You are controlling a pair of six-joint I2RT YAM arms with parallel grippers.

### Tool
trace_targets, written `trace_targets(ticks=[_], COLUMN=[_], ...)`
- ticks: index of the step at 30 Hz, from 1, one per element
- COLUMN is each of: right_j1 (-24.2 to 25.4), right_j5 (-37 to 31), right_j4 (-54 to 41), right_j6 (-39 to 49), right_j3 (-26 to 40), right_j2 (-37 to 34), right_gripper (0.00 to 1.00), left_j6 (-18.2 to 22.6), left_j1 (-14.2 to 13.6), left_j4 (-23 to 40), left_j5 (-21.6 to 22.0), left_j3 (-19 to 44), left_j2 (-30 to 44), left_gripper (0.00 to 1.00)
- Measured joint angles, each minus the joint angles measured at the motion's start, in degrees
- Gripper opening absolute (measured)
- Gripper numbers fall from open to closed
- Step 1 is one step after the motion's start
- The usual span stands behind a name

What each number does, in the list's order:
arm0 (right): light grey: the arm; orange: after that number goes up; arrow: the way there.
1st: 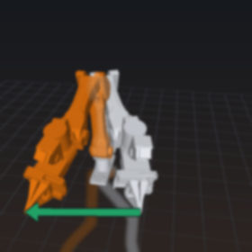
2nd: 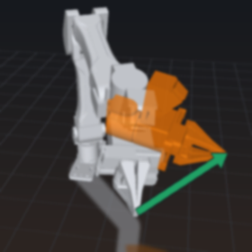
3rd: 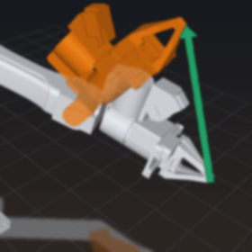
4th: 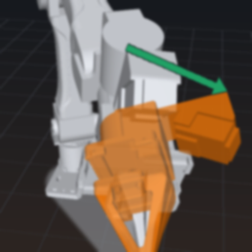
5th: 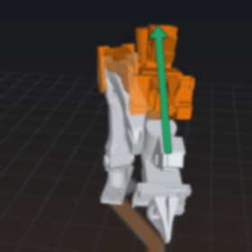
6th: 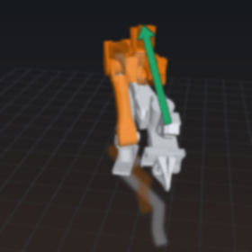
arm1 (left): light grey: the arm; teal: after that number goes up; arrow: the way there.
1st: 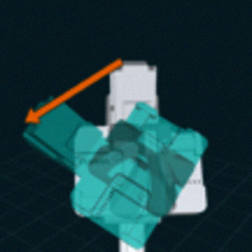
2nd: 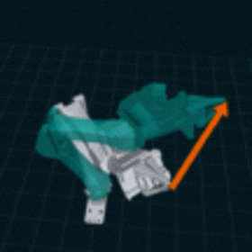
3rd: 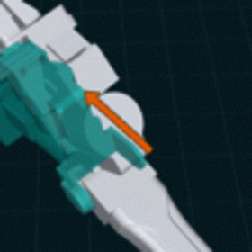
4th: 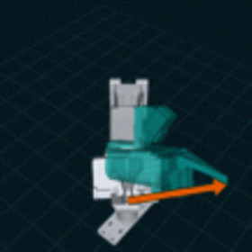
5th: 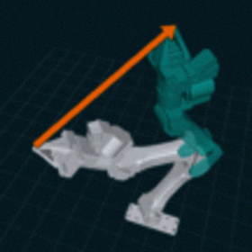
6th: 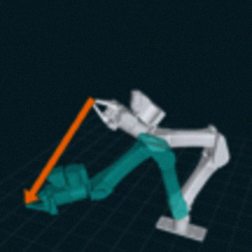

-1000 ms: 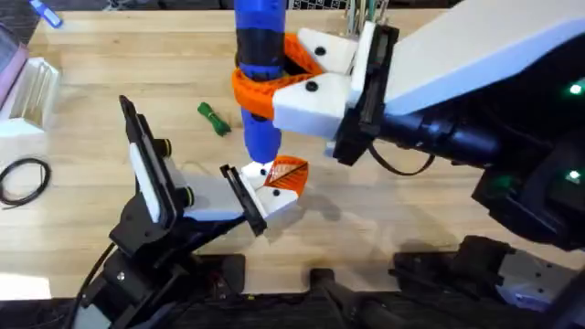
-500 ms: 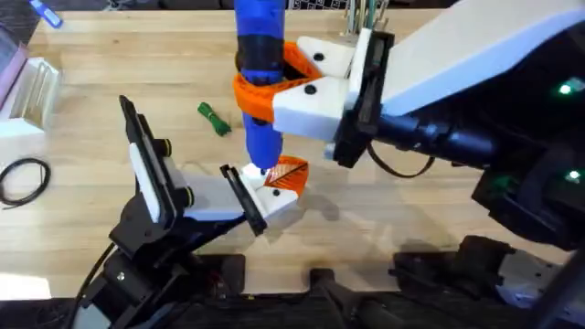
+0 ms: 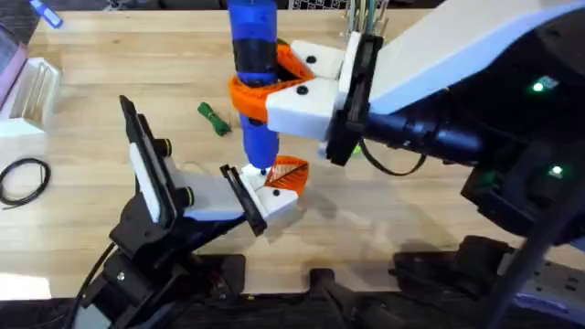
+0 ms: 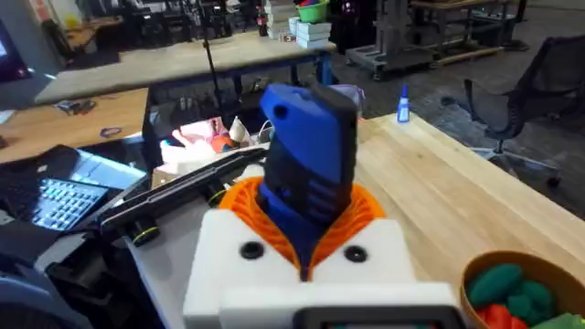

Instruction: Pick up the gripper from the table and insert it into the empty holder that is missing its gripper. Then pick up a screw, insert it into the mounting hole, and use the screwdriver to tighten it. Finally, clean up the table by picking up the vegetable and placing it into the bucket.

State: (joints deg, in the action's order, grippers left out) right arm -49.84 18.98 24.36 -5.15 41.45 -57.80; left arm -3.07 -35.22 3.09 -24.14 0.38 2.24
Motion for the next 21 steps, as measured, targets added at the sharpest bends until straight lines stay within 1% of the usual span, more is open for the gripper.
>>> trace_targets(ticks=[21], right_j1=[0.0], right_j5=[0.4], right_j4=[-0.7], right_j6=[0.0], right_j3=[0.0], right_j2=[-0.1], right_gripper=[0.023], left_j6=[-0.4], left_j1=[0.0], left_j4=[0.1], left_j5=[0.0], left_j3=[0.0], left_j2=[0.0], left_gripper=[0.004])
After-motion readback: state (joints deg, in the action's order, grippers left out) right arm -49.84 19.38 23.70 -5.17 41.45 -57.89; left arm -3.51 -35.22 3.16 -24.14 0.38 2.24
